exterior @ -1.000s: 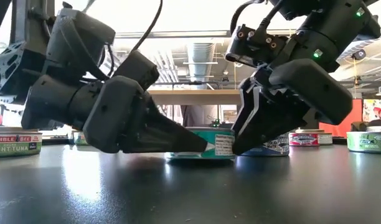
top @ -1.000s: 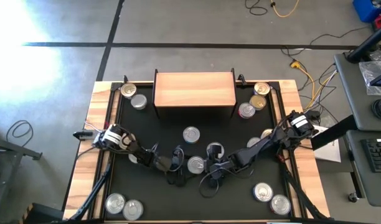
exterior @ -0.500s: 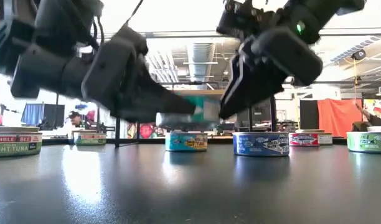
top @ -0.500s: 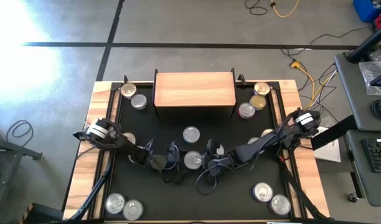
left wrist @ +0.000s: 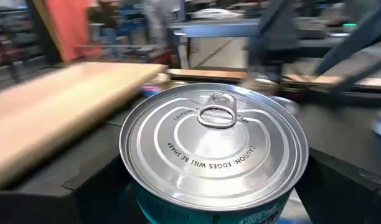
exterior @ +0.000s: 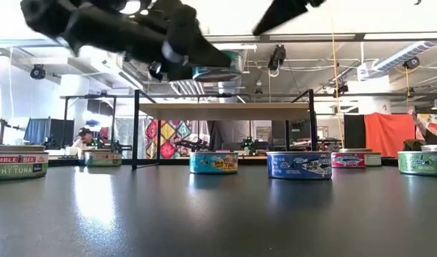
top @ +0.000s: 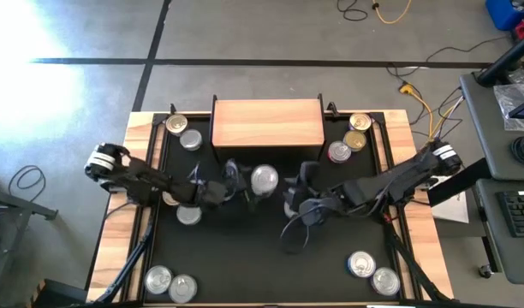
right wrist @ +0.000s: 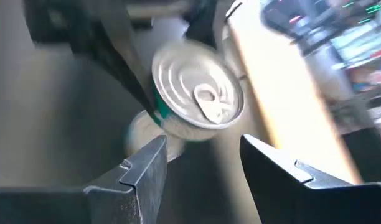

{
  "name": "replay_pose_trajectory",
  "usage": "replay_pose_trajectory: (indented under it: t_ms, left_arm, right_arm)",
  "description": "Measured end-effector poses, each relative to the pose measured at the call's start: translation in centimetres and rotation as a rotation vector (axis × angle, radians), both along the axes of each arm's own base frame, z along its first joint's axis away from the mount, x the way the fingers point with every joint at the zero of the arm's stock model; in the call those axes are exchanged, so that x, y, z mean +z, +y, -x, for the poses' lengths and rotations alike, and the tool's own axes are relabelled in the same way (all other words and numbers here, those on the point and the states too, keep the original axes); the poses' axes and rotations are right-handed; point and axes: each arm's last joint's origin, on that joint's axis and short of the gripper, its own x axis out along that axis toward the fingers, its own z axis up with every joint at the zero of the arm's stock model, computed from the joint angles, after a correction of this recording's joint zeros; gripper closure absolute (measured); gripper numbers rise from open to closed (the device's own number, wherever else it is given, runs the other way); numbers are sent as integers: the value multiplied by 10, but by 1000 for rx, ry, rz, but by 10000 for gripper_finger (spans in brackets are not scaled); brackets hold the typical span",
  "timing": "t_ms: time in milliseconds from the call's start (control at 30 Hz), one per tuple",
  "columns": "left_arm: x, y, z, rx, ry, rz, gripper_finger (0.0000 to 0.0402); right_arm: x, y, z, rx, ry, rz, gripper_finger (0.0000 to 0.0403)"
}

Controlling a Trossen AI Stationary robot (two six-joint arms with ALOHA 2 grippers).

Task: Stack canned seafood by type on shelf
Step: Put the top light blue tuna can on the shelf

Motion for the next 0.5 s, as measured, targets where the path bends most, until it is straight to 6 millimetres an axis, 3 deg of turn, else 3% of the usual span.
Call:
replay_pose_trajectory:
  t_ms: [233, 500]
  left_arm:
    - [25, 50, -24, 122, 90, -25, 33]
    - [36, 98, -46, 159, 170, -26, 21]
  right_arm:
    - [31, -37, -3, -54, -111, 17, 209]
    - [33, -120, -22, 2, -176, -180, 230]
